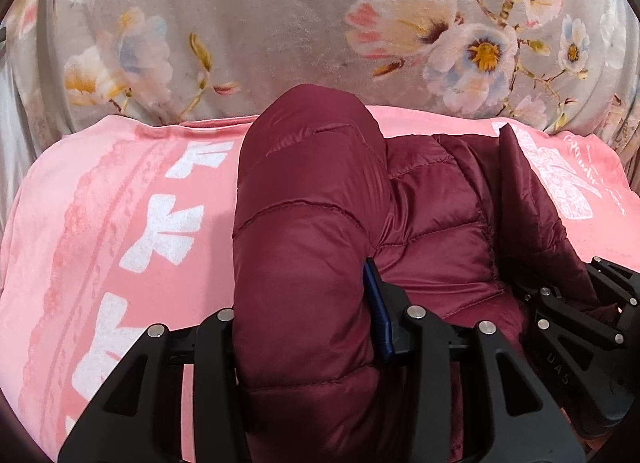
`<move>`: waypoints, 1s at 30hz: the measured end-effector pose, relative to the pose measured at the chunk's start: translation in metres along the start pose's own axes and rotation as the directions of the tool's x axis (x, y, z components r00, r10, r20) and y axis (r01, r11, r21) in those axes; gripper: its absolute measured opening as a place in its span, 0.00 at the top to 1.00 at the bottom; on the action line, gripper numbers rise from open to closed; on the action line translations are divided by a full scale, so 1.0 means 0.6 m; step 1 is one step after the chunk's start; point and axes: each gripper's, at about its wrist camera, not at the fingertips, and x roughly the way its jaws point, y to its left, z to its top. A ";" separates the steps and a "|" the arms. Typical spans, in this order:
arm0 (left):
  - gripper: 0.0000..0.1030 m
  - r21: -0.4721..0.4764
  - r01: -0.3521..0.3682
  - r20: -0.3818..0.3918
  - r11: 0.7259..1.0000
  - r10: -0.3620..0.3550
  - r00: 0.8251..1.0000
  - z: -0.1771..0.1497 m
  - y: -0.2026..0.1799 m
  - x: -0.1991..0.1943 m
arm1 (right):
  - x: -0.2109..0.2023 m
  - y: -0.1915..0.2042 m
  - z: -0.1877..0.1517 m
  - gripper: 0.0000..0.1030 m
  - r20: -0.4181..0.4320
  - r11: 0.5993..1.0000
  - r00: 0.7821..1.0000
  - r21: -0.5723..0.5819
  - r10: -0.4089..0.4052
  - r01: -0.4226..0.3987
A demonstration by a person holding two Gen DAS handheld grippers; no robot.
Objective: Fold large clothes
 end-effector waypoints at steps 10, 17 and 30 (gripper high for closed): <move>0.53 -0.003 -0.013 -0.004 1.000 0.013 1.000 -0.010 0.004 0.021 | 0.011 -0.015 -0.002 0.78 -0.013 0.999 1.000 0.039 0.029 -0.028; 0.47 -0.004 -0.033 -0.006 0.999 0.033 0.999 -0.018 0.004 0.034 | 0.016 -0.019 -0.003 0.75 -0.027 0.998 0.999 0.051 0.035 -0.034; 0.39 -0.037 -0.025 -0.026 0.999 0.024 0.999 -0.024 0.013 0.046 | 0.019 -0.027 0.001 0.71 -0.046 0.996 0.998 0.071 0.052 -0.049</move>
